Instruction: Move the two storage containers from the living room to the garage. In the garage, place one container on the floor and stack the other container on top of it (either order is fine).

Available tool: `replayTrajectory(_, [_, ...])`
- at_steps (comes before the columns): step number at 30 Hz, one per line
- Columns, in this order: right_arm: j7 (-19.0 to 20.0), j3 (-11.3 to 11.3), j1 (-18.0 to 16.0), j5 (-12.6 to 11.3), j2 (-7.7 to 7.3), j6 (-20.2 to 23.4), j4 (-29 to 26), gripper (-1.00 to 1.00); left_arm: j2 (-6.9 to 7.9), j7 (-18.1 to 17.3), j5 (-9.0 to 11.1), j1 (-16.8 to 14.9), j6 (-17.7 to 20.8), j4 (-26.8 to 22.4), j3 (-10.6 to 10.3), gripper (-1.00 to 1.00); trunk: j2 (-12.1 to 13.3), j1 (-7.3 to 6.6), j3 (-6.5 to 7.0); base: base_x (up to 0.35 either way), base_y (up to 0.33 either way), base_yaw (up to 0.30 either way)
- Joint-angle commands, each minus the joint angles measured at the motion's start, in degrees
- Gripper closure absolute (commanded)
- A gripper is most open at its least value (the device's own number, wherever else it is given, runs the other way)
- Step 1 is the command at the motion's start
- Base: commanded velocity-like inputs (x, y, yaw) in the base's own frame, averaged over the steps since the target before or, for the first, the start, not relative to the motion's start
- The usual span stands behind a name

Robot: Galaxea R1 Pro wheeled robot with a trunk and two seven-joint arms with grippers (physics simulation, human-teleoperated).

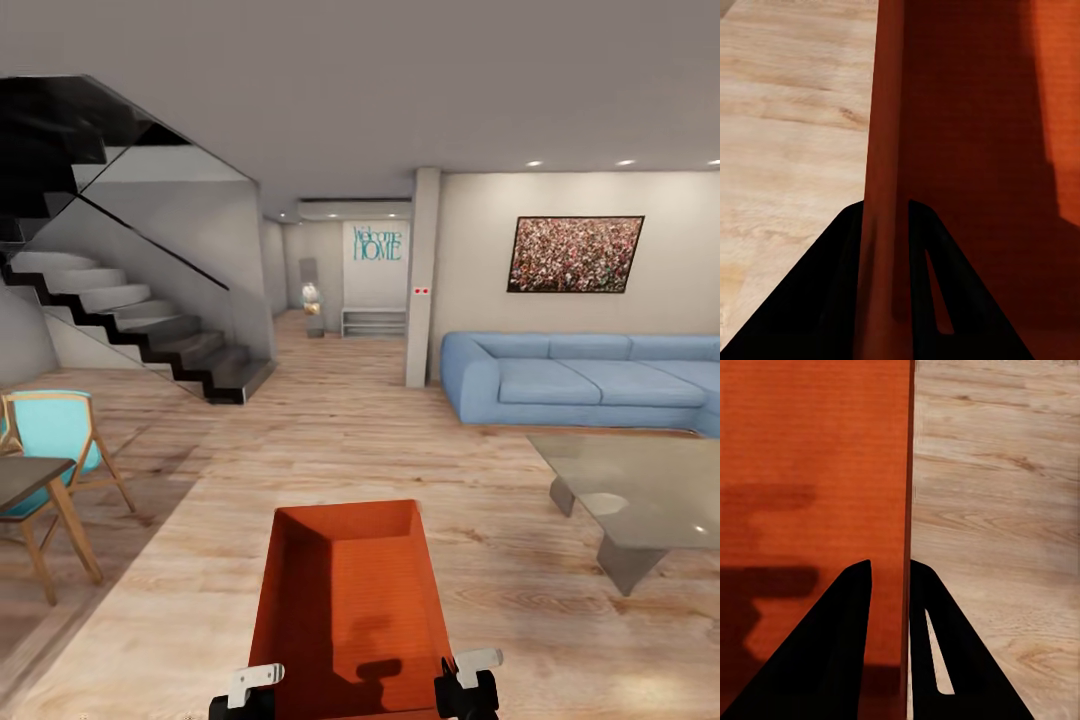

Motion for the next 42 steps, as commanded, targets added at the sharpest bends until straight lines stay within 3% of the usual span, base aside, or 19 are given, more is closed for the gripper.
replayTrajectory(1, [-0.6,-0.46,-0.02,0.13,0.01,-0.06,0.11,1.0,-0.03,0.49,-0.56,-0.09,-0.08,-0.15,-0.11,1.0,-0.05,0.0,-0.08,0.0,0.0,0.239])
replayTrajectory(24, [-0.38,-0.32,-0.02,0.38,0.01,-0.14,0.11,1.0,-0.03,0.49,-0.56,-0.09,-0.09,-0.15,-0.19,1.0,-0.05,0.0,-0.58,0.0,0.0,0.046])
replayTrajectory(39, [-0.37,-0.26,-0.02,0.47,0.01,-0.13,0.11,1.0,-0.03,0.41,-0.56,-0.09,-0.01,-0.15,-0.02,1.0,5.96,-3.29,2.07,0.0,0.0,0.0])
replayTrajectory(42, [-0.37,-0.26,-0.02,0.47,0.01,-0.09,0.11,1.0,-0.03,0.41,-0.56,-0.09,-0.02,-0.15,-0.02,1.0,6.36,-3.51,2.06,0.0,0.0,0.0])
